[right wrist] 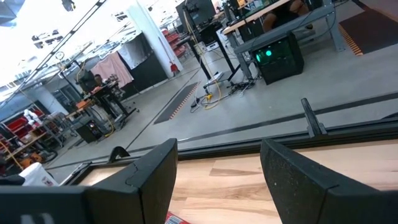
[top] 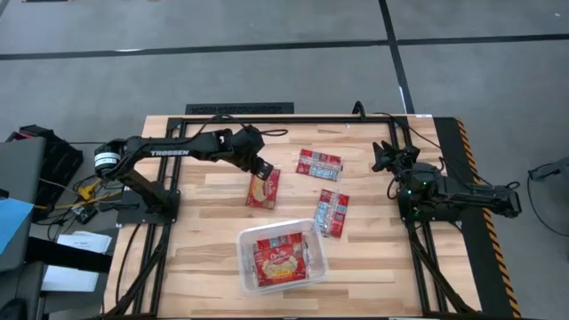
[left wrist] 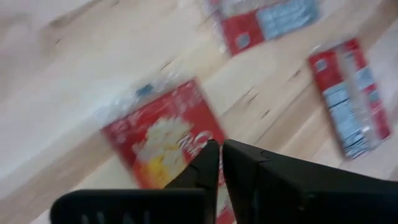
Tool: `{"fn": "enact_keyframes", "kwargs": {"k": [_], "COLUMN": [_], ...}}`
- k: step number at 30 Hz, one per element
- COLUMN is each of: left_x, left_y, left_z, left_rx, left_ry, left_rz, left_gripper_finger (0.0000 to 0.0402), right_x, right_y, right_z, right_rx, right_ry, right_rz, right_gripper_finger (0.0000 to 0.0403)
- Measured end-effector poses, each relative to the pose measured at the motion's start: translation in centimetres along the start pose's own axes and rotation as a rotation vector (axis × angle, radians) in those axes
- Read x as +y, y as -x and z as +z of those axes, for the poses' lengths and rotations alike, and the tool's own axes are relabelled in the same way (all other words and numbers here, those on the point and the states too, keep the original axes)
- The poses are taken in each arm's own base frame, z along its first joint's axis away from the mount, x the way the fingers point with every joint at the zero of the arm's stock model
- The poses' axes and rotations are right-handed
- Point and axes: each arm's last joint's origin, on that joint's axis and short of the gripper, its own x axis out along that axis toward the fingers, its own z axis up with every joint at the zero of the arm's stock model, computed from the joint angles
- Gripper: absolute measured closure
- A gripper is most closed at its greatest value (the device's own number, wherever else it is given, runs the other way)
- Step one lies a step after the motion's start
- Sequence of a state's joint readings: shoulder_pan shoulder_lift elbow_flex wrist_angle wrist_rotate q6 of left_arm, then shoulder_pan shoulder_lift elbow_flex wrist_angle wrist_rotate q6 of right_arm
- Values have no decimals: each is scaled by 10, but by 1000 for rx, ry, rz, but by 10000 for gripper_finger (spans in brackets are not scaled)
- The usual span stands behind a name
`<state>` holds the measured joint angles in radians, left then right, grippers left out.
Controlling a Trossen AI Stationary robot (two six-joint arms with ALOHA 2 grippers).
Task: Sort popcorn bags into baskets
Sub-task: Put the red popcorn bag into the transparent container
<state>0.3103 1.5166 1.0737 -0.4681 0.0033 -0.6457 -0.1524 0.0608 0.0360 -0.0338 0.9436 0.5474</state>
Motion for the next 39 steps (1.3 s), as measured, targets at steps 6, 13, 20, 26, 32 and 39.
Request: {"fn": "enact_keyframes", "kwargs": {"k": [6,13,20,26,32,39], "left_x": [5,3,21,23,27,26], "left_y": [1,-5,-18,-35,-40,-59], "left_z": [-17,-33,-54,-70,-85,-88], "left_rx": [144,120,107,67,30,21], "left_ry": [-16,4,160,272,301,323], "left_rz": [87,196,297,148,187,95], "left_gripper_finger": [297,150,69,62,65,65], "right_x": [0,0,0,0,0,0], "right_y": [0,0,0,0,0,0], "right_z": [0,0,0,0,0,0], "right_rx": [0,0,0,0,0,-1], "right_ry": [0,44,59,59,59,59], "right_rz": [0,0,0,0,0,-1], "right_gripper_finger": [148,148,148,148,148,148]}}
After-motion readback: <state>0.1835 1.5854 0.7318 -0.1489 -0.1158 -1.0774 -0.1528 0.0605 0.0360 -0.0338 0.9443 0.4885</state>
